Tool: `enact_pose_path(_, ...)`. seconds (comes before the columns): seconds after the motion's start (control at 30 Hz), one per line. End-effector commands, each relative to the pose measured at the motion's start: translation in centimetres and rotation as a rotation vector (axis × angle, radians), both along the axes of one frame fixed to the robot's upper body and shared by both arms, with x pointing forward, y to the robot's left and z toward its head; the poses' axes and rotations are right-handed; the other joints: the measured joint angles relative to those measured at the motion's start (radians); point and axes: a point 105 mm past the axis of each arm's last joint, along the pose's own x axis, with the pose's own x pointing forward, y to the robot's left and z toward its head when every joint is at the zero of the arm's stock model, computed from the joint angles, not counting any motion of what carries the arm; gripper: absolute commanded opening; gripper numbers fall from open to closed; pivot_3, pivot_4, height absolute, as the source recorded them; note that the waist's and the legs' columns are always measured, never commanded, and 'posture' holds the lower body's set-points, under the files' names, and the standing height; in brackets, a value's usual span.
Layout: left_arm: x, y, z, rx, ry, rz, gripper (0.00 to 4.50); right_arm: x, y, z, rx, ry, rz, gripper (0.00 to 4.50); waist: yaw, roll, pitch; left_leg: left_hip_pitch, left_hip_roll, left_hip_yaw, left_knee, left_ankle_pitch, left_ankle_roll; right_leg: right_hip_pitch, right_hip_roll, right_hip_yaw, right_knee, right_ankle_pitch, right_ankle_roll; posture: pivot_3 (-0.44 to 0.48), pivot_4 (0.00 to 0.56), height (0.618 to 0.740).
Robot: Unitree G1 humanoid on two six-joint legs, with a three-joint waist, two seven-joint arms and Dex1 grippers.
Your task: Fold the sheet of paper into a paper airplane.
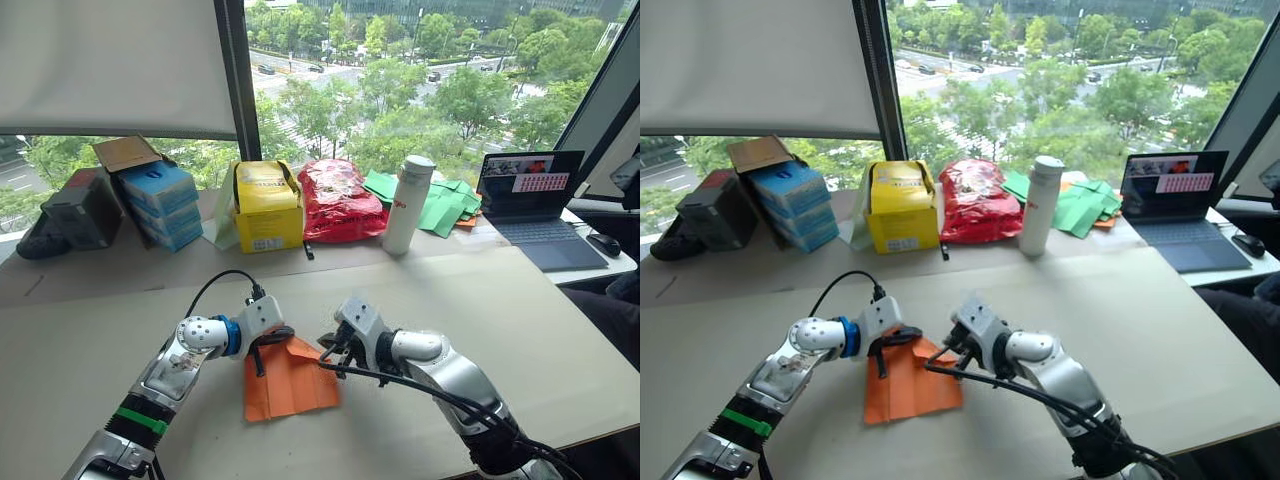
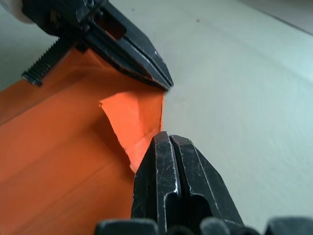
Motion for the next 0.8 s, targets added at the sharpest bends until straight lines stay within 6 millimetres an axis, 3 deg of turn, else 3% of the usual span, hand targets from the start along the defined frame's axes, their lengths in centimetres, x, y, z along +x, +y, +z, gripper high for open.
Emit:
enact_pose_path(0.03, -0.4, 0.8, -1.6, 0.047, 0.052, 0.022, 0.00, -0.3, 0.9, 0.8, 0.027, -0.040, 0.041, 0.05, 0.000, 0.000, 0.000, 0.000, 0.000, 0.000, 0.000, 0.000, 0.000, 0.000, 0.000, 0.000, 0.000, 0.000, 0.000, 0.000, 0.150, 0.740)
enact_pose_path(0.33, -0.5, 0.9, -1.4, 0.042, 0.045, 0.037, 0.00, 0.0, 2.8, -2.5, -0.041, 0.004, 0.088, 0.05, -0.002, 0.000, 0.000, 0.000, 0.000, 0.000, 0.000, 0.000, 0.000, 0.000, 0.000, 0.000, 0.000, 0.000, 0.000, 0.000, 0.150, 0.740)
enact_pose_path(0.53, -0.5, 1.5, -1.0, 0.021, 0.044, 0.079, 0.00, 0.0, 2.1, -5.2, -0.144, 0.092, 0.076, 0.05, -0.006, 0.000, 0.000, 0.000, 0.000, 0.000, -0.001, 0.000, 0.000, 0.000, 0.000, 0.000, 0.000, 0.000, 0.000, 0.000, 0.150, 0.740)
enact_pose_path(0.73, -0.8, 1.9, 1.4, -0.170, 0.092, 0.190, 0.00, 0.2, 2.0, -5.8, -0.148, 0.115, 0.060, 0.05, -0.007, 0.000, 0.000, 0.001, 0.001, 0.000, -0.001, 0.000, 0.000, 0.000, 0.000, 0.001, 0.000, 0.000, 0.000, 0.000, 0.150, 0.740)
enact_pose_path(0.8, -1.3, 3.4, 2.3, -0.263, 0.124, 0.265, 0.00, 0.1, 2.1, -5.9, -0.147, 0.116, 0.062, 0.05, -0.008, 0.000, 0.000, 0.001, 0.001, 0.000, -0.001, 0.000, 0.000, -0.001, 0.001, 0.001, 0.001, 0.000, 0.000, 0.000, 0.150, 0.740)
